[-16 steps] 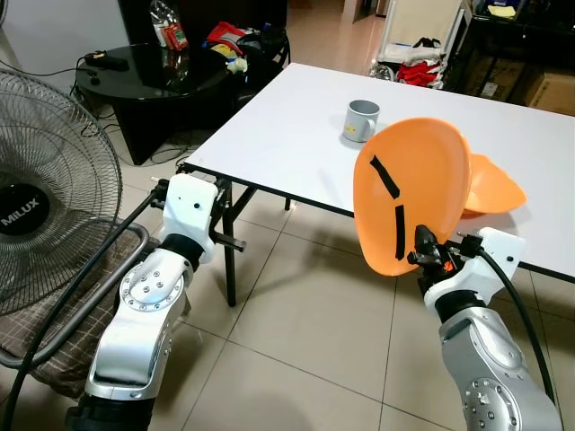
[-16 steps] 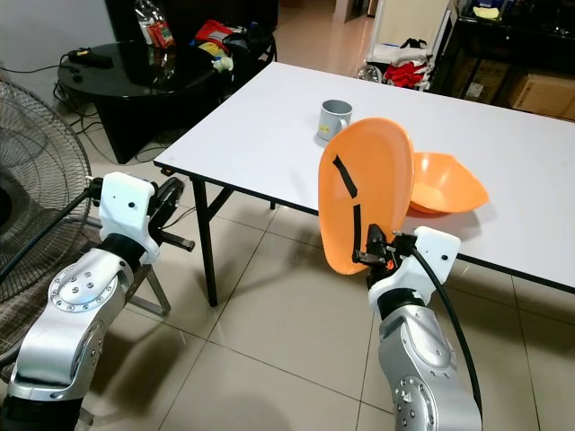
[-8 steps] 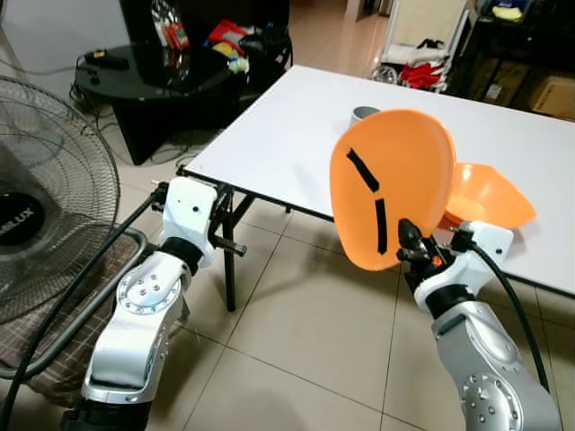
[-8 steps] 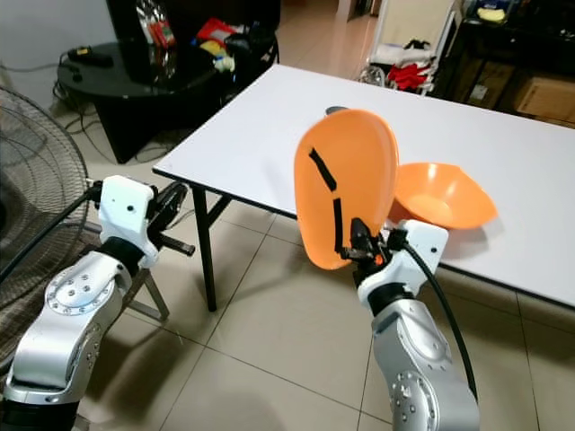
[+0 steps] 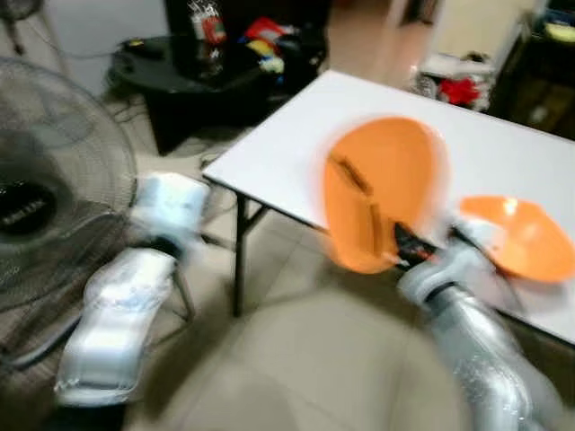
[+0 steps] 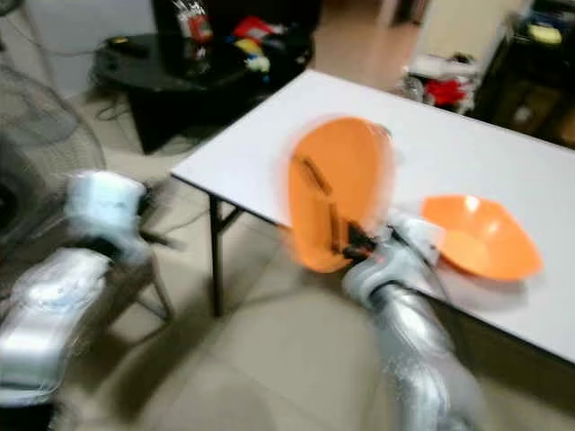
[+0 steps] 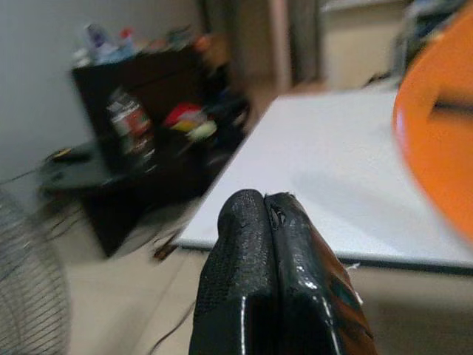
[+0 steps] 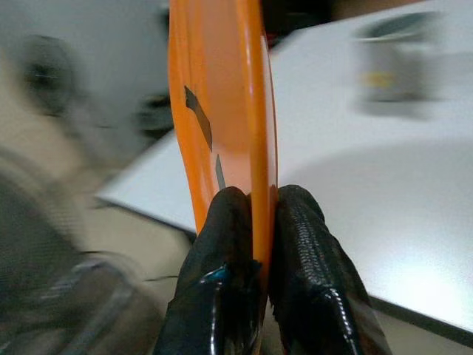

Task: Setting the table

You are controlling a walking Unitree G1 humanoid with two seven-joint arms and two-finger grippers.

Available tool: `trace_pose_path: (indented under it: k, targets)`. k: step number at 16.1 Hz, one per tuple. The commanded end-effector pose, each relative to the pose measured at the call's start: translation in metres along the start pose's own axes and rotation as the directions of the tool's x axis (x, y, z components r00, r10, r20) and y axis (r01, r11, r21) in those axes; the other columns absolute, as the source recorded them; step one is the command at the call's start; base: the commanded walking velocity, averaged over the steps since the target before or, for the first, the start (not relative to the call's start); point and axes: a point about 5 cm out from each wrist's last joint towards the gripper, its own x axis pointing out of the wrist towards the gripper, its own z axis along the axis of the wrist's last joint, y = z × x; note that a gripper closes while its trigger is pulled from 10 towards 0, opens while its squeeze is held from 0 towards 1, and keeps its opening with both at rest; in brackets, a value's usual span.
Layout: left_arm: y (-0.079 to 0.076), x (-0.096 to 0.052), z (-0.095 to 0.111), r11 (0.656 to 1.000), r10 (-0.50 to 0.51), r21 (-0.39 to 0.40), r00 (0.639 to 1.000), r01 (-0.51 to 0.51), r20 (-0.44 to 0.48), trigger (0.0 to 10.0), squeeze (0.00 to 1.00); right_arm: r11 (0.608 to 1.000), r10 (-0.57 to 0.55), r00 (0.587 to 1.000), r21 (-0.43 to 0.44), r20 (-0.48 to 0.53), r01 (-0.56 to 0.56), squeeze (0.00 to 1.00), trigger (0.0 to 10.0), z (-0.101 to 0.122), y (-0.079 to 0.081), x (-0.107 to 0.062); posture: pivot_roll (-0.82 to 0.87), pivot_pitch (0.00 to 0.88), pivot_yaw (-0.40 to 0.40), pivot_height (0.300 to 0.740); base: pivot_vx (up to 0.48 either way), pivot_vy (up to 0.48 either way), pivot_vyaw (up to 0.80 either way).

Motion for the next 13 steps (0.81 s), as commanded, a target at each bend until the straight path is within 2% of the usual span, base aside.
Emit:
trace_pose_path:
  k: [1,6,10,13]
  targets:
    - [-0.016,0.004,0.009,0.998,-0.054,-0.016,0.998,0.054,0.039,10.0,0.00,1.000,-0.020,0.999,-0.018,0.034,0.020,0.00,10.0,0.008,-0.008,-0.006,0.09,0.000,-0.077,0.740,0.349,0.000,0.00]
    - [-0.010,0.003,0.009,0.999,-0.036,-0.006,0.999,0.036,0.040,10.0,0.00,0.999,0.024,0.999,0.046,-0.025,-0.023,0.00,10.0,0.000,-0.009,-0.001,0.11,0.000,-0.094,0.740,0.351,0.000,0.00]
    - [-0.014,0.004,0.008,0.998,-0.063,0.005,0.997,0.063,0.032,10.0,0.00,0.994,0.045,0.995,0.108,-0.089,-0.035,0.00,10.0,-0.006,-0.011,0.002,0.10,0.000,-0.093,0.740,0.352,0.000,0.00]
    - [-0.016,0.006,0.010,0.996,-0.094,0.008,0.995,0.094,0.032,10.0,0.00,0.979,0.022,0.995,0.204,-0.100,-0.001,0.00,10.0,-0.003,-0.016,0.009,0.10,0.000,-0.087,0.740,0.216,0.000,0.00]
